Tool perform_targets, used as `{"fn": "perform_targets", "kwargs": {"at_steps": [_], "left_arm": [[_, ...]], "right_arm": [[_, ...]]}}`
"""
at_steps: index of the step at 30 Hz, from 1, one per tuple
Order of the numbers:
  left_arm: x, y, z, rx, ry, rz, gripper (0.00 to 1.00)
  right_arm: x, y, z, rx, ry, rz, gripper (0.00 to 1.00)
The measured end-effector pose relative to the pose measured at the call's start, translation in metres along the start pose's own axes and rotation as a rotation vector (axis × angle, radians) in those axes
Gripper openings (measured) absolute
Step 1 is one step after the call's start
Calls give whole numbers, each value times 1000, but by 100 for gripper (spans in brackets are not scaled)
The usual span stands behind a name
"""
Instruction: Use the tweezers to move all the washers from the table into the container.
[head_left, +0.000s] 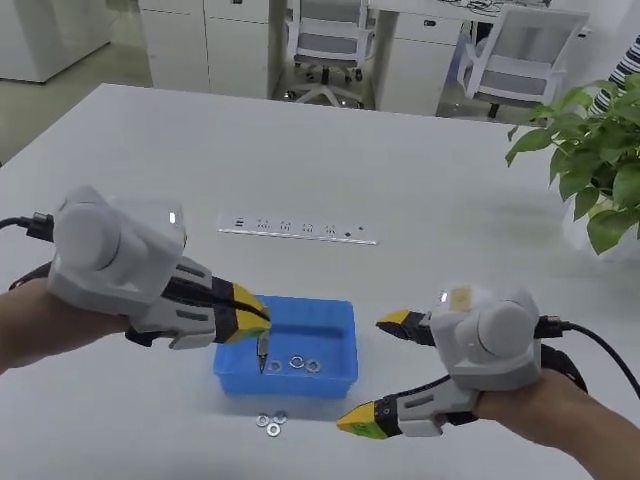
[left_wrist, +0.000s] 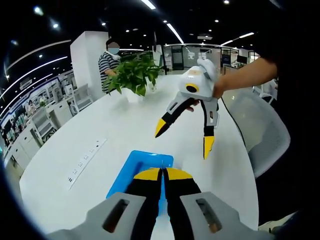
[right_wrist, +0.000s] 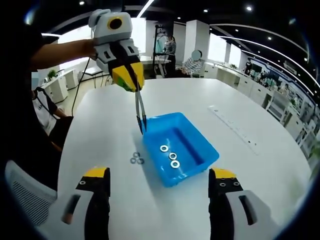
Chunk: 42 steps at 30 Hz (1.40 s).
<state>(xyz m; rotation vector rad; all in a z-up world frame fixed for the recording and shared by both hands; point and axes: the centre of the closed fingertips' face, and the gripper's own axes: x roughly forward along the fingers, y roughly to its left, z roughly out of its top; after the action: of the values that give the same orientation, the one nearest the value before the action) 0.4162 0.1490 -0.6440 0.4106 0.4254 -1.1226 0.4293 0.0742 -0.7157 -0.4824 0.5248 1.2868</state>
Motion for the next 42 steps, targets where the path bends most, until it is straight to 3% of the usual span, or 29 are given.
{"fn": "perform_targets", "kwargs": {"at_steps": [16,42], "left_arm": [[11,-22,-6,4,-15,-42,6],[26,-35,-25,-19,-11,-76,6]], "right_arm": [[-6,9,-6,40,-49,-3,100],[-5,24,-20,57,-33,18,100]]}}
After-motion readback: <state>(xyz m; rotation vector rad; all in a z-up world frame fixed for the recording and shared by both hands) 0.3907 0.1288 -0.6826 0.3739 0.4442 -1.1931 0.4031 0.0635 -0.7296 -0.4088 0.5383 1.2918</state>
